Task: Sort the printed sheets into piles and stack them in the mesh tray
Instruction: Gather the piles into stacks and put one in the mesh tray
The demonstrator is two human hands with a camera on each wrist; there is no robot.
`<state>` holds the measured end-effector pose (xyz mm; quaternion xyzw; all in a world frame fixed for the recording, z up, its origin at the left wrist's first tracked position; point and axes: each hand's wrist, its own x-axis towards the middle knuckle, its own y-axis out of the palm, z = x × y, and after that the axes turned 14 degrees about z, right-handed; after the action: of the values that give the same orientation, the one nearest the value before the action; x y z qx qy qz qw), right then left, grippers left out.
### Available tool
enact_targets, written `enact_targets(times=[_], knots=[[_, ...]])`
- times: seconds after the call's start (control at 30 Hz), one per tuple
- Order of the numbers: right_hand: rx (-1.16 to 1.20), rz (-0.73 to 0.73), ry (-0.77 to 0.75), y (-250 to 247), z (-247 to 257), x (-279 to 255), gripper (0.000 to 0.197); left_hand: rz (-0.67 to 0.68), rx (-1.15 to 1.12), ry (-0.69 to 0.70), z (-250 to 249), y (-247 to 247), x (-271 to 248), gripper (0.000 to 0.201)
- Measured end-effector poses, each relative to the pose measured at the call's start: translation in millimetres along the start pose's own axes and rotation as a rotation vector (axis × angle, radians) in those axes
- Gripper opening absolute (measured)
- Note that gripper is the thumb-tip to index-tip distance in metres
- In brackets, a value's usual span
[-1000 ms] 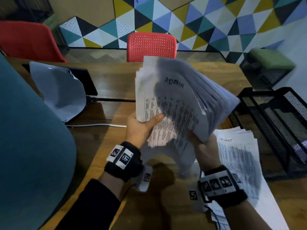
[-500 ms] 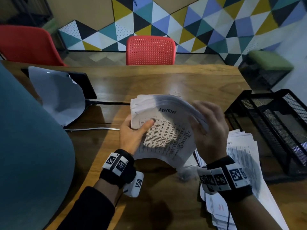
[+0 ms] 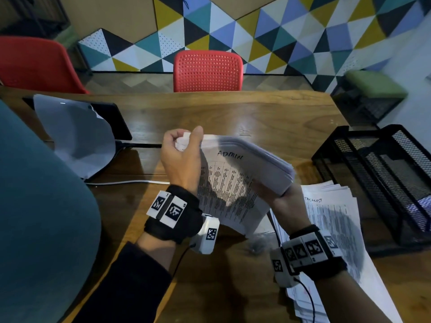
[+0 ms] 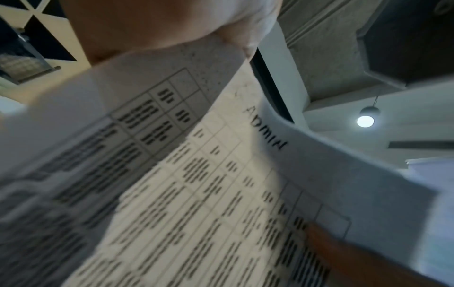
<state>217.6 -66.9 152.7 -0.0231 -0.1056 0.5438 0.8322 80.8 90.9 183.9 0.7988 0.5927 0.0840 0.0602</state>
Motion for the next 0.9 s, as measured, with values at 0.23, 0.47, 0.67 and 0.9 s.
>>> enact_targets(times=[0.23, 0.47, 0.67, 0.9], knots=[[-0.006, -0.026, -0.015, 8, -18, 4, 0.022, 0.121, -0.082, -0.063, 13, -13, -11, 0.038], [-0.080, -0.188, -0.174, 0, -5, 14, 0.018, 0.495, 0.094, -0.079, 18, -37, -4, 0.089], [-0.092, -0.278, -0.256, 11, 11, 14, 0.007, 0.366, 0.026, -0.068, 19, -30, -17, 0.050], [-0.263, -0.249, -0.336, 8, 16, 7, 0.067, 0.345, 0.008, -0.202, 53, -38, -29, 0.038]])
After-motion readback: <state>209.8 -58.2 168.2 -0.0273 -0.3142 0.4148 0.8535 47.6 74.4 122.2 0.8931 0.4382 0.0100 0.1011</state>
